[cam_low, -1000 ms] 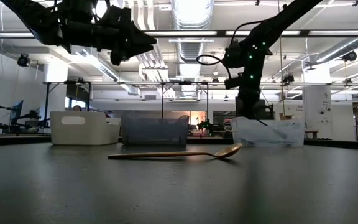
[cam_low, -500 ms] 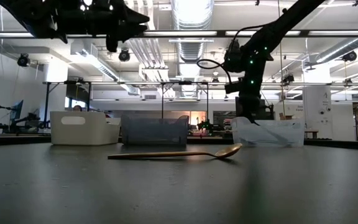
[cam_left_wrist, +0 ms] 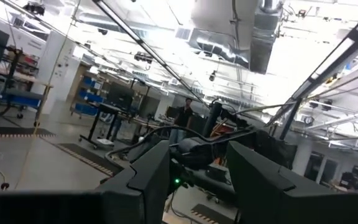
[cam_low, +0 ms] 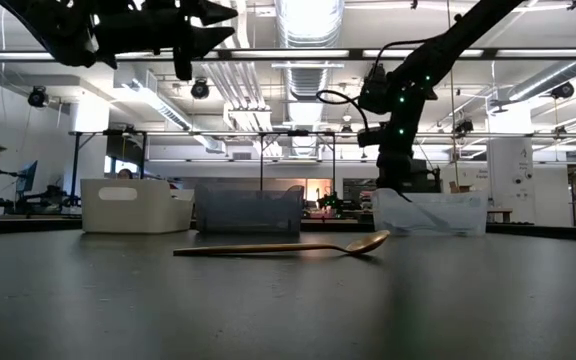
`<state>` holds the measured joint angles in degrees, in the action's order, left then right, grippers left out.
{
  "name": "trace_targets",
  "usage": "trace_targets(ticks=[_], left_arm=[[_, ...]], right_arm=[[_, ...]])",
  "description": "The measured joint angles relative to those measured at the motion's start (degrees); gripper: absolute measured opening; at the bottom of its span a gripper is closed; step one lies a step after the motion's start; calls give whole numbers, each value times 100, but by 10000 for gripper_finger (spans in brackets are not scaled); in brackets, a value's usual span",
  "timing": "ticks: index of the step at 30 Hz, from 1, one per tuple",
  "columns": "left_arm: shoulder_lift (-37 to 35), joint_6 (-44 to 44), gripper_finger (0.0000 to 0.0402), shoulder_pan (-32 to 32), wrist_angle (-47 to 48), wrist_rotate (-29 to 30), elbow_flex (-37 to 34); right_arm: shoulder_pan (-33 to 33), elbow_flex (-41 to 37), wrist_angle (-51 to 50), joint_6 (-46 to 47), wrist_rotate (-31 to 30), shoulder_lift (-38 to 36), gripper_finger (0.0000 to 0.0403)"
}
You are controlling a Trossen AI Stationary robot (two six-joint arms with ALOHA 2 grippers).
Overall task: Sort silverware by color (type)
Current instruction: Put the black spoon into the transparent bin
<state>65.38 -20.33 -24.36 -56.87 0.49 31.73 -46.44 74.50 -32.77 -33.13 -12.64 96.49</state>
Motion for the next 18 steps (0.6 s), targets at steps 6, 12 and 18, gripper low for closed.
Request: trace_targets(ticks=[6,12,18], left_arm=[[225,-36,145,110,-72,11,0],[450,-36,145,287,-412,54,10],[488,169,145,295,-460,50,28]], right_arm=[[-5,0,59,-3,0,2,12],[-9,0,58,7,-2,2,12],[-9,0,59,11,-2,2,12]])
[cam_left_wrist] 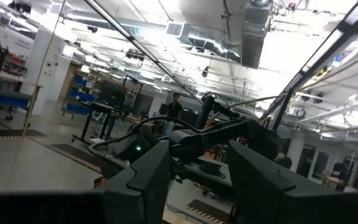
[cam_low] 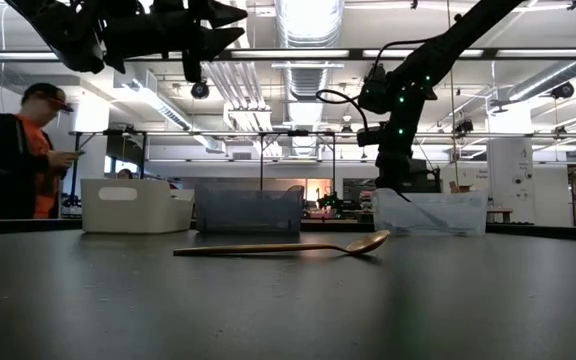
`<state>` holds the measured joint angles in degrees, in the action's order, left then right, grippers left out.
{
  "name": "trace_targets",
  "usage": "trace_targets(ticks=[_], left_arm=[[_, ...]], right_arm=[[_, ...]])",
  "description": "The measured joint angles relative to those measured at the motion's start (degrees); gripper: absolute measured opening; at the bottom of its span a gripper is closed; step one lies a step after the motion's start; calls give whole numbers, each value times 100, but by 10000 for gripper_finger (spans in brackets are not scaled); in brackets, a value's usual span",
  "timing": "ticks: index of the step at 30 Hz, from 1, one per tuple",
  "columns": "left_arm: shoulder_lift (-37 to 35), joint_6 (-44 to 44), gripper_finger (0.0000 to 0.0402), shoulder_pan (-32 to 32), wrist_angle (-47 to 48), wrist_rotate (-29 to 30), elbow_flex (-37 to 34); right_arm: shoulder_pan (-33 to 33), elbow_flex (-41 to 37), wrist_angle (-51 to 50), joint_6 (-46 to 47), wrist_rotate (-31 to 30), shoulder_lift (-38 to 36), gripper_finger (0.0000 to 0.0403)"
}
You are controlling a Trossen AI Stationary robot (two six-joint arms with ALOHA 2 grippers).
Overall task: Sort silverware by color (type)
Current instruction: Put the black spoon into the transparent bin
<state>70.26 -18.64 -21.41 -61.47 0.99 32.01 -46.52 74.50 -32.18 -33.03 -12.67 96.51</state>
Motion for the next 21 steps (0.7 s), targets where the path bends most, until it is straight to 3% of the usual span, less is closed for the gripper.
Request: trace_targets(ticks=[21], left_arm=[[43,3154,145,-90,463,136,4]], right_arm=[[0,2,-58,-405,1,-3,12]])
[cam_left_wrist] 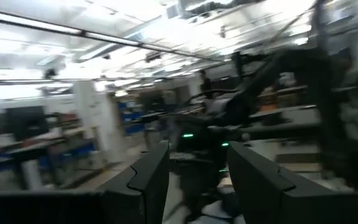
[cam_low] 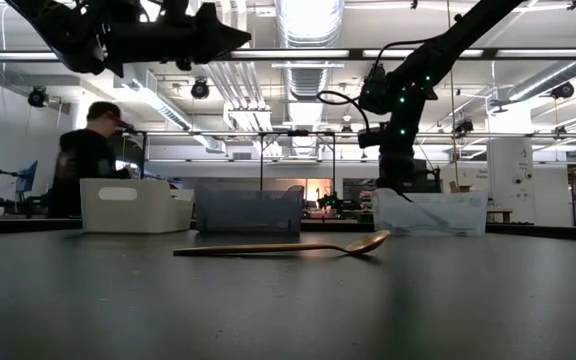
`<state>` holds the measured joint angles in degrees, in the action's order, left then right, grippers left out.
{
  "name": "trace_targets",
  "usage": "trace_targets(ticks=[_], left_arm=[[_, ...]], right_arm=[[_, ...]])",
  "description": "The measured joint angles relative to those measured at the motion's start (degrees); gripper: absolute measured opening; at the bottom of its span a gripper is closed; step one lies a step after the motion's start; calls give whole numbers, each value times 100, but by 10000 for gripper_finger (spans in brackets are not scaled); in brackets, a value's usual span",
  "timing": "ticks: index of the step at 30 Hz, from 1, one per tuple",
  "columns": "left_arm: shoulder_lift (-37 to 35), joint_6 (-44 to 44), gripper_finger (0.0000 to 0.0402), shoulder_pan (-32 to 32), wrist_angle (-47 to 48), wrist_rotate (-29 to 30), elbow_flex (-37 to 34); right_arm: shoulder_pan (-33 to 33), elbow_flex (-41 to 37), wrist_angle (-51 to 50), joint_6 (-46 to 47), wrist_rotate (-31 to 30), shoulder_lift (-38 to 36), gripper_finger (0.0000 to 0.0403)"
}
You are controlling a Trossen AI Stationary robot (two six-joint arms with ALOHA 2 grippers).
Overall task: Sort silverware by color (type)
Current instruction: Put the black spoon into the transparent bin
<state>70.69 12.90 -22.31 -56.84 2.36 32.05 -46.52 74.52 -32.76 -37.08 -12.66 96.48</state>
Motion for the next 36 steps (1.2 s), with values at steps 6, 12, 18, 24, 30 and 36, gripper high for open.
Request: trace_targets(ticks=[6,12,18,24,30,36], left_arm=[[-65,145,145,-22,138,1147,4],[-67,385,145,-25,114,1265,4],[-76,464,145,-25,-26,1265,4],[-76,530,145,-30,-20,1265,4],[-76,530,145,-30,-18,1264,4],[-76,530,145,-30,-20,1263,4]], right_arm=[[0,0,-209,40,-86,-1,12],[0,0,-672,133,-88,-1,12],[2,0,-742,217,-49,-1,12],[0,0,-773,304,88,-1,12],[2,0,-762,345,128,1,12],[2,0,-768,345,364,1,12]])
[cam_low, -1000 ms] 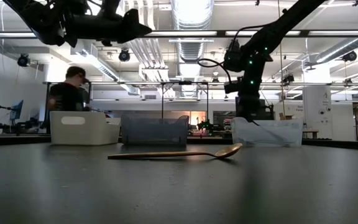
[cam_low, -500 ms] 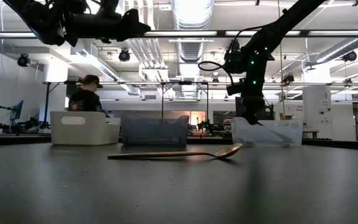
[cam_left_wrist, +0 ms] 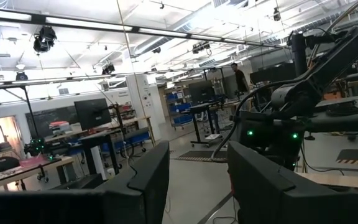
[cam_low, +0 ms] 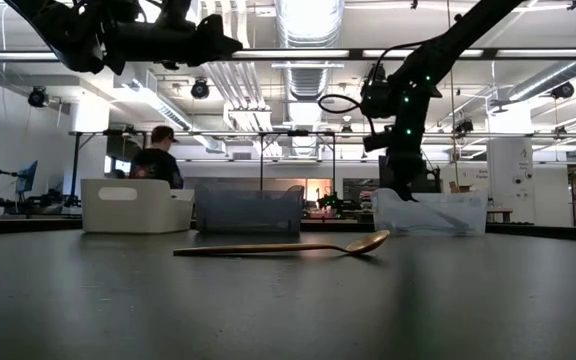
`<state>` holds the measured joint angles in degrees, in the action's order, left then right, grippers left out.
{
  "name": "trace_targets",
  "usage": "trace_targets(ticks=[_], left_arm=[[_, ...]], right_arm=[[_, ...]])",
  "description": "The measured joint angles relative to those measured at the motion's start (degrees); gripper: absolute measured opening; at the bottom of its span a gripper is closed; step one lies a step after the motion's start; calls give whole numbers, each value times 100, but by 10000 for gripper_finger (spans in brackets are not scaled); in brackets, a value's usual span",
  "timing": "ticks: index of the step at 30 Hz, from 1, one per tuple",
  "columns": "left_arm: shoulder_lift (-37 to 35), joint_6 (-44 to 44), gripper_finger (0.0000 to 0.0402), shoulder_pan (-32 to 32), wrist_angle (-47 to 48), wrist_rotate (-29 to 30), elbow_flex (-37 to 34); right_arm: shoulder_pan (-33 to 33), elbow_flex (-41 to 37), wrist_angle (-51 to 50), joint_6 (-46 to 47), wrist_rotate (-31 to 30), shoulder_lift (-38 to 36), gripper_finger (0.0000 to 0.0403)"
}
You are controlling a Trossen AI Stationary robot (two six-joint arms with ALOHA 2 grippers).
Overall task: Sort silverware by color (type)
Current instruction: Put the black spoon into the transparent bin
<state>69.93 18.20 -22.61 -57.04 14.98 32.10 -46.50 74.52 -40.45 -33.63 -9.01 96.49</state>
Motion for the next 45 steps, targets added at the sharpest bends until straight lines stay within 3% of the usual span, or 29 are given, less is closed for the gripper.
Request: trace_targets(ticks=[13,45], left_arm=[[4,0,145,0,-2,-2,0],[4,39,145,0,-13,-4,2]], right_arm=[[0,-55,-4,20,301,18,12],[-2,-76,48,-56,321,513,13]])
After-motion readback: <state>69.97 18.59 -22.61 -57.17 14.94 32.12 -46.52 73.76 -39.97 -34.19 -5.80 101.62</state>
